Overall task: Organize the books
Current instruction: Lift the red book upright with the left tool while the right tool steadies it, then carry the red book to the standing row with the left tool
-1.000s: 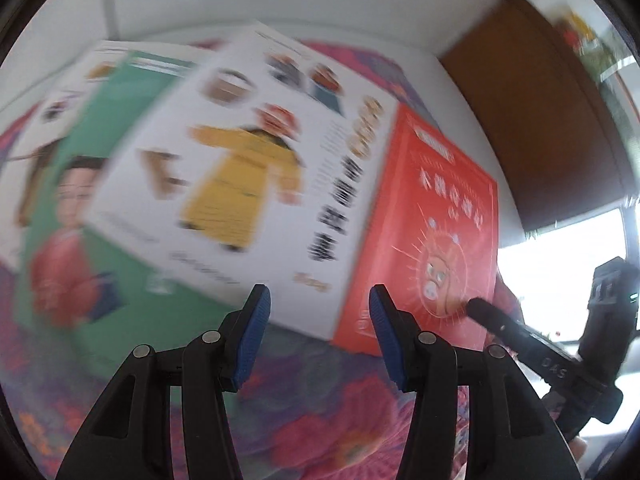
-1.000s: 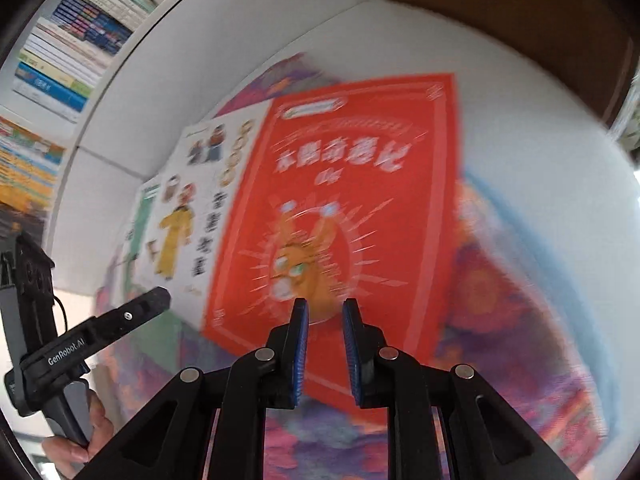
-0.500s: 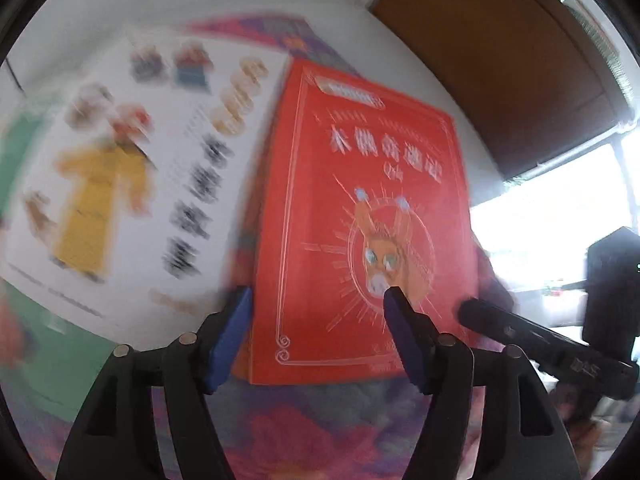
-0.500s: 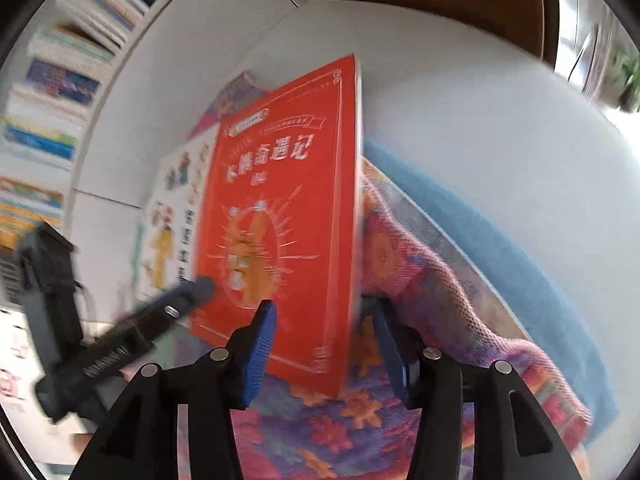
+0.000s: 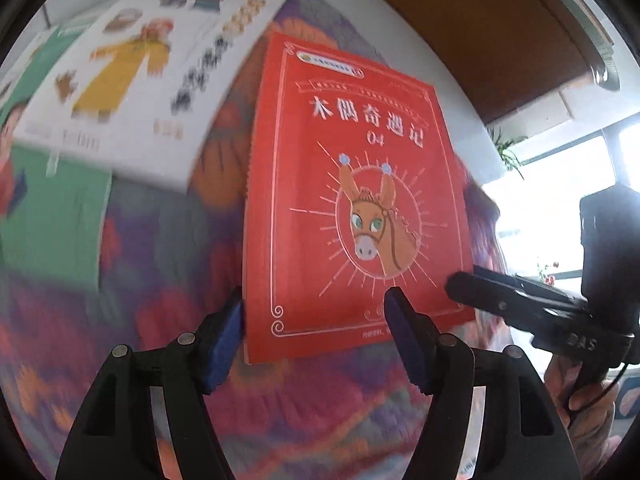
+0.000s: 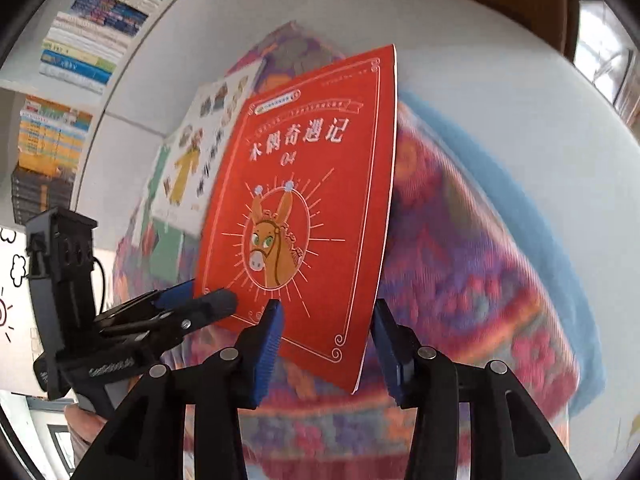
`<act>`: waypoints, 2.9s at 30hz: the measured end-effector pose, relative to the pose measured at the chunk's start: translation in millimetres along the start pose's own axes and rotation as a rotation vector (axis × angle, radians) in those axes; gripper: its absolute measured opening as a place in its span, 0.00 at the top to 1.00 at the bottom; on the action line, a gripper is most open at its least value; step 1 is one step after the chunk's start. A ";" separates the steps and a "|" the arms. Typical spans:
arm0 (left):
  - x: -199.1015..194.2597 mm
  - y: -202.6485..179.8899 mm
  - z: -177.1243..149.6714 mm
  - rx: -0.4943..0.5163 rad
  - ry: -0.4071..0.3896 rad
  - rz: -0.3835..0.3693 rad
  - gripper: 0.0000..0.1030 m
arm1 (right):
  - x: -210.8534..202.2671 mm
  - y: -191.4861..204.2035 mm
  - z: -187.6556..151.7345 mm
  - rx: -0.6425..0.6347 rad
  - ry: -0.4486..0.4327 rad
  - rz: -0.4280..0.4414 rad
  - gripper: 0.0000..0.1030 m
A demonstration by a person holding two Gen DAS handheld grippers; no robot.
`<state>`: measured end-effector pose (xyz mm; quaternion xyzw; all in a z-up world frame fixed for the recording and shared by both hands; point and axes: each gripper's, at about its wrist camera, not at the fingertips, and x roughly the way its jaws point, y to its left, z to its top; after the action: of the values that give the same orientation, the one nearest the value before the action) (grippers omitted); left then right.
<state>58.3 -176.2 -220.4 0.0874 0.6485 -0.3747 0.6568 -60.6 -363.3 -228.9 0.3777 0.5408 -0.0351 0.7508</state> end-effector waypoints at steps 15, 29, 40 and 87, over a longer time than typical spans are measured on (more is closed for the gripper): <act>6.7 12.8 17.5 -0.092 0.031 -0.043 0.36 | -7.3 -10.8 -15.7 0.004 0.009 -0.017 0.58; 12.4 17.2 -5.4 -0.140 0.086 -0.166 0.55 | -8.4 -36.0 -19.2 0.024 0.063 0.113 0.58; -2.8 39.8 1.3 -0.261 0.075 -0.103 0.75 | -3.5 -31.2 4.0 0.024 0.027 0.077 0.82; -177.5 102.5 -103.6 -0.272 -0.170 0.121 0.68 | -23.4 170.7 -66.4 -0.389 -0.012 0.216 0.85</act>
<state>60.5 25.5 -110.5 0.0047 0.6289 -0.2496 0.7363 -43.7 -209.9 -127.6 0.2813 0.4892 0.1484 0.8121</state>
